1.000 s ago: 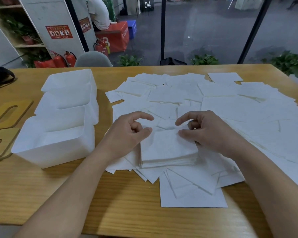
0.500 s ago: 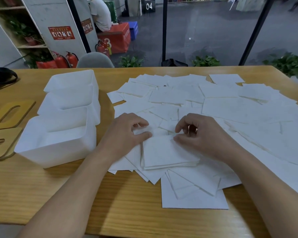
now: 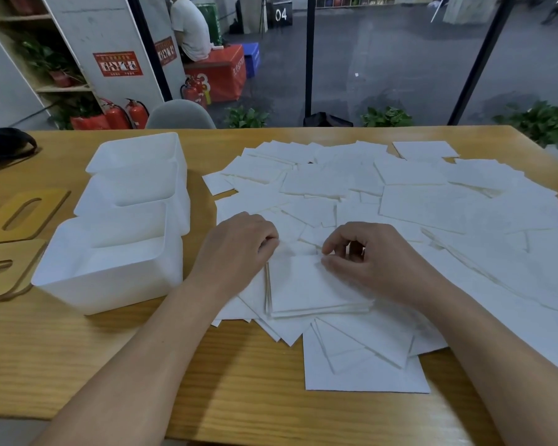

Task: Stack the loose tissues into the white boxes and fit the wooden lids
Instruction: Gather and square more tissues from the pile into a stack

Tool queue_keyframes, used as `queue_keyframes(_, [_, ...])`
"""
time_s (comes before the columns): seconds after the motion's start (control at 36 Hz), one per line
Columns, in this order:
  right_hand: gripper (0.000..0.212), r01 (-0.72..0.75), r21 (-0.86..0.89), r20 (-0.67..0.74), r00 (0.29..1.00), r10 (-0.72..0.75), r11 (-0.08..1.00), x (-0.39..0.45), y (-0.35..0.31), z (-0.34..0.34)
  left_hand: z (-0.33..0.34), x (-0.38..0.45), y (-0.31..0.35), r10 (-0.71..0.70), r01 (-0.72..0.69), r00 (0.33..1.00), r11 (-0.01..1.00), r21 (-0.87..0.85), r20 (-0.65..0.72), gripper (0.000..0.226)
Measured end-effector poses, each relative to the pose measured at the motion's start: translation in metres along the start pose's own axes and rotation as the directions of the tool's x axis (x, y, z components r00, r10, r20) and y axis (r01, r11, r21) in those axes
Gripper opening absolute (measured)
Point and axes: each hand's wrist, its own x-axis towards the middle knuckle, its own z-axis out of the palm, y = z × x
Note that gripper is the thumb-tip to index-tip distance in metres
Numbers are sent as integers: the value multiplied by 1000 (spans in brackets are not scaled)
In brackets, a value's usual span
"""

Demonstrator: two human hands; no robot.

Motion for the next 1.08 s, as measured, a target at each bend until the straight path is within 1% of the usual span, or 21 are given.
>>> queue_keyframes(0.06, [10,-4,6,6,1000,4,1000,0,0,0,0,0,1,6,-6,1000,1000,7,-2,22])
queue_keyframes(0.11, [9,-6,8,8,1000,6,1000,0,1,0,-1,-1,2,10,-9,1000,1000,-25,16,20])
queue_keyframes(0.25, [8,-5,18,8,1000,5,1000,0,3,0,-9,-3,-3,4,7,995,994,-110,103,13])
queue_keyframes(0.31, [8,3,12,11,1000,-3,1000,1,4,1,-12,-4,-3,3,8,994,995,-95,110,12])
queue_keyframes(0.53, [7,3,1,5,1000,-3,1000,1,7,2,-13,-3,1,-15,19,993,999,-29,113,21])
queue_keyframes(0.61, [7,4,-2,-6,1000,-4,1000,2,7,2,-11,-2,1,-8,14,994,999,-50,108,23])
queue_keyframes(0.67, [7,2,12,-22,1000,-2,1000,2,6,2,-10,-3,-1,-15,24,995,995,-100,94,21])
queue_keyframes(0.75, [24,11,68,-39,999,-8,998,1,2,1,-9,-4,-4,-65,70,998,962,-263,26,13])
queue_keyframes(0.81, [37,22,129,-40,999,-17,991,0,-1,0,-11,-4,-2,-125,102,992,903,-417,-27,13])
queue_keyframes(0.86, [43,38,160,-36,999,-33,986,-1,-4,0,-13,-5,3,-146,100,988,845,-525,-48,15])
queue_keyframes(1.0, [46,86,205,16,996,-91,975,-2,-11,2,-12,-5,24,-15,-47,995,798,-601,-97,17])
queue_keyframes(1.08, [54,101,182,-10,995,-101,978,-3,-11,7,-7,-6,34,35,-93,994,787,-611,-105,14])
